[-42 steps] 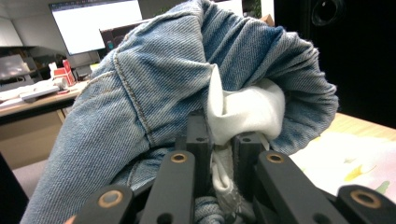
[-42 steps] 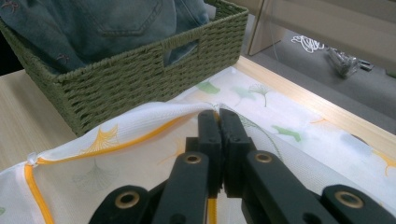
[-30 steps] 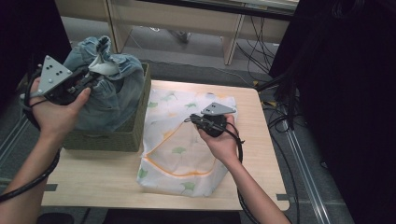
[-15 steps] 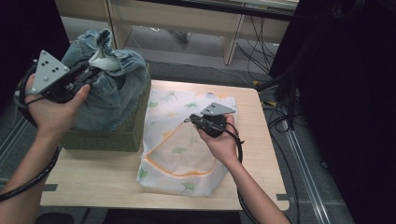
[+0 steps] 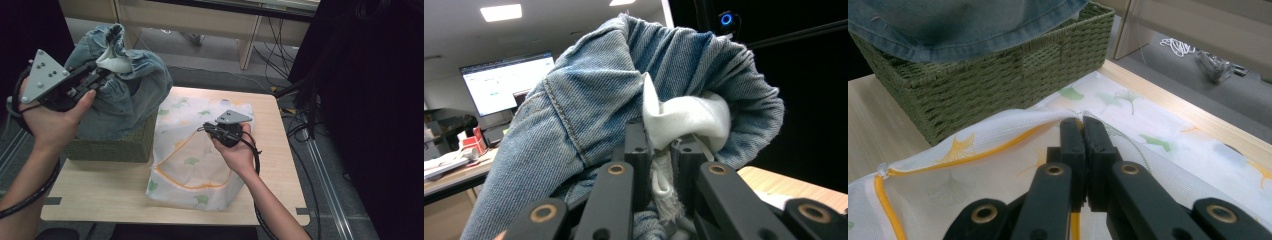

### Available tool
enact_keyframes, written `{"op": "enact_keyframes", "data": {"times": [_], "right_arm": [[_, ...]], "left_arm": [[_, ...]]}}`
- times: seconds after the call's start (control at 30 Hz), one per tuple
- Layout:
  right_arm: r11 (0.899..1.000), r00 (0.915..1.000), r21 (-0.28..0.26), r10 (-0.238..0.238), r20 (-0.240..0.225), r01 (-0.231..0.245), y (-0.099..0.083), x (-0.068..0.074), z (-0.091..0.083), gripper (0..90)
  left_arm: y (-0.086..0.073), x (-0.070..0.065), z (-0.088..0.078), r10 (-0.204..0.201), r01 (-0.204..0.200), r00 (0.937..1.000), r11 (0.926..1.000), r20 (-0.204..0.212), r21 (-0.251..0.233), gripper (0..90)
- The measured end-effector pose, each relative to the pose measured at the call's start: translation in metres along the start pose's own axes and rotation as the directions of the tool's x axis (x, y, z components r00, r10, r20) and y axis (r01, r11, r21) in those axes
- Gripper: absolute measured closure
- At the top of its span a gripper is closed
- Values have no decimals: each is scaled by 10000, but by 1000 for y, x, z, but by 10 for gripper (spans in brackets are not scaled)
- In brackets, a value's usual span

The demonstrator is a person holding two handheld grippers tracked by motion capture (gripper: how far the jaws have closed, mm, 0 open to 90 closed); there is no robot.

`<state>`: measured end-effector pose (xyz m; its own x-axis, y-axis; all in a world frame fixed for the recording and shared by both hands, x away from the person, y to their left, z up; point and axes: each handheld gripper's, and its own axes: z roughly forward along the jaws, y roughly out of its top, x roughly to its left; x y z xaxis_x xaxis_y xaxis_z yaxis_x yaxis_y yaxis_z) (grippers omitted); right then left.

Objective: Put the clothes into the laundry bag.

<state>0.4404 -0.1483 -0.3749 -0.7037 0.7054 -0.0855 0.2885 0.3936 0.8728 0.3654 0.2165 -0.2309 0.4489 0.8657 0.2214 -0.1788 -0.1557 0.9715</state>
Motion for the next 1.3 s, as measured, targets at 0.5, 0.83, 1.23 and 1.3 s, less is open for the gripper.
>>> {"op": "enact_keyframes", "data": {"times": [0.5,0.83,1.23,1.3], "right_arm": [[9999,9999,11,112,-22,-112,0,-1,0,899],[9998,9998,-47,214,-8,-214,0,-4,-1,899],[9997,9997,-6,234,-60,-234,-1,-4,0,899],[9998,9998,-34,184,-46,-185,-1,-4,0,899]], "left_arm": [[23,-21,-17,118,-65,9912,9992,1315,-402,812],[35,-35,-46,34,67,9689,9992,2475,-397,814],[23,-63,-49,-131,-48,9247,9989,3805,460,838],[17,-70,-45,-210,-100,9160,9971,4006,752,840]]}}
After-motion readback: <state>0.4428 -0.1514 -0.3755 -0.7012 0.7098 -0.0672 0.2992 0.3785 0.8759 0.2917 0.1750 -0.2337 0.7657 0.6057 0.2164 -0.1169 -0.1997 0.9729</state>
